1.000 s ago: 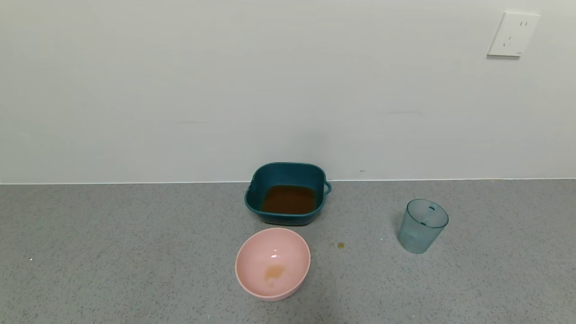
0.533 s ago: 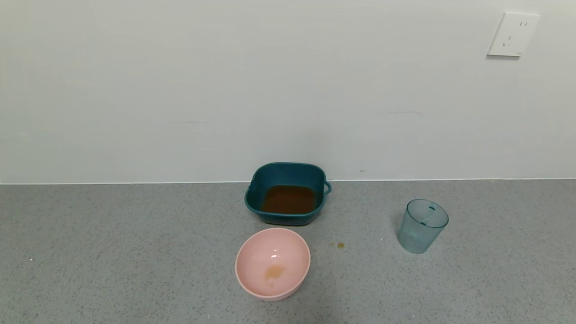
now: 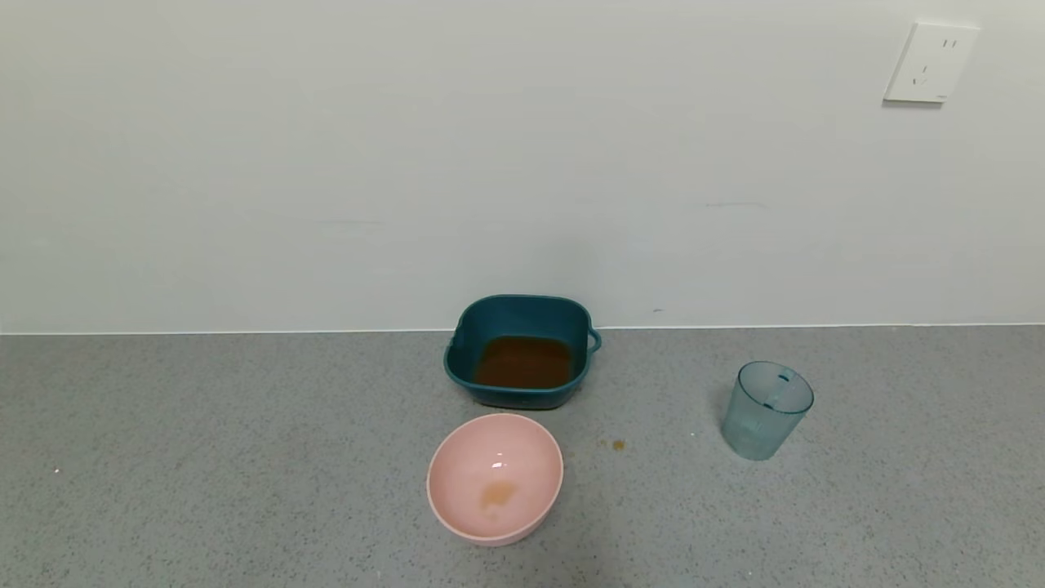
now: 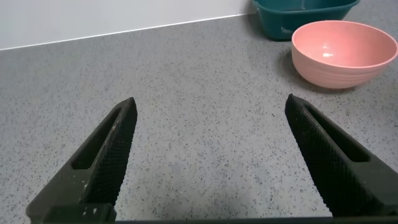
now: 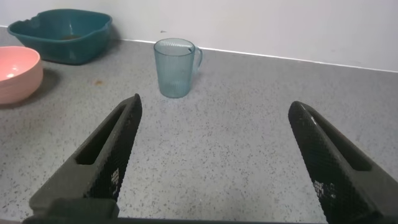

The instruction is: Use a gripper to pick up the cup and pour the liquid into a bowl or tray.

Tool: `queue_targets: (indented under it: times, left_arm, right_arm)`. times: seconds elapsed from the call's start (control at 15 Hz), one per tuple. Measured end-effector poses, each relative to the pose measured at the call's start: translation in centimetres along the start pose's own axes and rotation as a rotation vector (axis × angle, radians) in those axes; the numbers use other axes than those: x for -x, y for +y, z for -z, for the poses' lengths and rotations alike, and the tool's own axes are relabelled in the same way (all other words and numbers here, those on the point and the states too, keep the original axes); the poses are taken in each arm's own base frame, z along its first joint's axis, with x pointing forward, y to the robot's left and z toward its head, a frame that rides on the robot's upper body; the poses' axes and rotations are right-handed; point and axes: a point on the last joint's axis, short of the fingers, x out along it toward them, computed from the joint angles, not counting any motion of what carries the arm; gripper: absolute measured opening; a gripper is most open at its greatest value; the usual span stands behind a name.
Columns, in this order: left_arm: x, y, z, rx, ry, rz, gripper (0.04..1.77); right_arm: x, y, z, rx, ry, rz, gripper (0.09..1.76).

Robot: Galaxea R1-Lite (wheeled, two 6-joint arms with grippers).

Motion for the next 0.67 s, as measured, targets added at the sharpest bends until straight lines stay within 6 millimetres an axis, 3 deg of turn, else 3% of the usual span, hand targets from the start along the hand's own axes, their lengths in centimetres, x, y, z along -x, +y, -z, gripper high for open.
queue_targets:
  times: [0.4, 0.67]
  left_arm:
    - [0.0, 0.0, 0.0, 0.0, 0.0, 0.0, 1.72]
    - [0.0, 0.0, 0.0, 0.0, 0.0, 0.0, 1.72]
  right_arm:
    - [-0.7, 0.1, 2.6, 0.022, 0.075, -0.001, 1.71]
    - [-0.7, 0.0, 2.7, -0.002, 0.084, 0.025, 1.71]
